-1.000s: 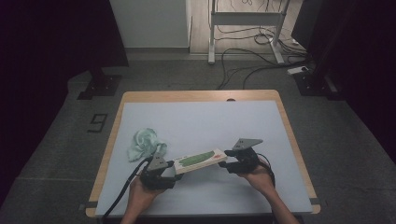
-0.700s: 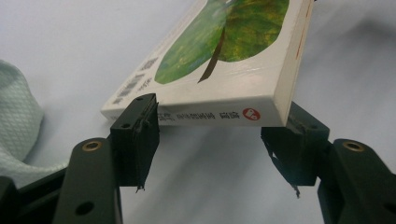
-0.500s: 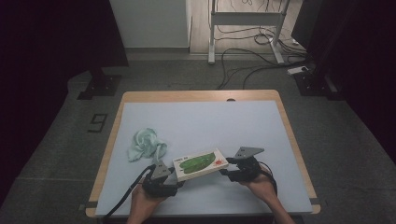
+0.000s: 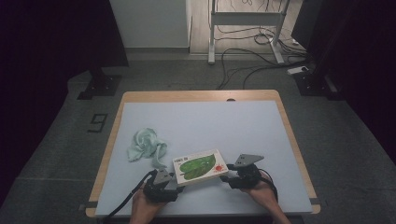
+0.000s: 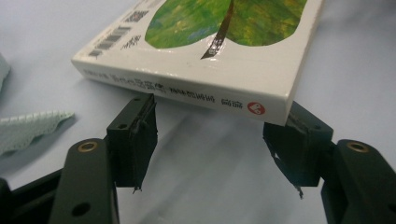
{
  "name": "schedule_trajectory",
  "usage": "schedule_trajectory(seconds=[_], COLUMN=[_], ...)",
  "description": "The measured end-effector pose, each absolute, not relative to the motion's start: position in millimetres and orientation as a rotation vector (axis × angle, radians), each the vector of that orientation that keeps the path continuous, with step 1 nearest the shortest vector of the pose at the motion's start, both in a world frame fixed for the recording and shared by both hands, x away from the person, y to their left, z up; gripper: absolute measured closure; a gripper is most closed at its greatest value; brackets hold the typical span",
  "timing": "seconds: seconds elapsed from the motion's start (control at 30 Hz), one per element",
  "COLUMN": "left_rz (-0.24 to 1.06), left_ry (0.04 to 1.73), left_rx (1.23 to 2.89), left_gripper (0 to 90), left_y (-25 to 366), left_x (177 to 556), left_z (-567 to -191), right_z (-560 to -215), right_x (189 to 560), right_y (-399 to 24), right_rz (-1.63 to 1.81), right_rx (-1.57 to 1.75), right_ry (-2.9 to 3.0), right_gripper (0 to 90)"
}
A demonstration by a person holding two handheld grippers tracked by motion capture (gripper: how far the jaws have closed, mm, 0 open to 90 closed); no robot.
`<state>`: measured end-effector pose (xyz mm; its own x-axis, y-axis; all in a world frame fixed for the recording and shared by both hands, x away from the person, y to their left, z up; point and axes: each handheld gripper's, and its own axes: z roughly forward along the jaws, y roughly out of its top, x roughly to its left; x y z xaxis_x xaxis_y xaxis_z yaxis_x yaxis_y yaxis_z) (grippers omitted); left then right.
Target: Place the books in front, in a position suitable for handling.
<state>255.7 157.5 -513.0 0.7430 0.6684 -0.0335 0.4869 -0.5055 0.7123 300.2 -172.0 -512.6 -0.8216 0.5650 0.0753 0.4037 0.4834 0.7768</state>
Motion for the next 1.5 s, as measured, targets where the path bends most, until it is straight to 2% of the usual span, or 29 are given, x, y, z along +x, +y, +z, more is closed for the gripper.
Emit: schedule_trajectory(seconds=[0.4,0.63,0.93,1.13,1.5], left_rz=[0.289,0.292,0.301,0.312,0.341], left_ry=[0.846,0.827,0.865,0.896,0.956], left_rx=[2.25,2.275,2.263,2.264,2.223], left_gripper=[35.3,30.9,16.8,14.1,1.7], left_y=[154.9,155.2,170.8,183.7,203.6], left_x=[252.9,250.1,260.8,272.3,301.9], left_z=[-517.4,-520.4,-514.0,-503.9,-479.2], right_z=[-522.1,-525.4,-524.7,-523.8,-530.8], right_x=[296.2,293.5,298.1,304.9,316.7], right_y=[-171.7,-177.5,-186.2,-201.0,-225.3], right_rz=[1.211,1.233,1.221,1.186,1.143], right_rx=[0.834,0.819,0.847,0.906,1.042], right_ry=[2.555,2.571,2.551,2.498,2.45], right_gripper=[44.3,42.7,32.4,27.7,7.7])
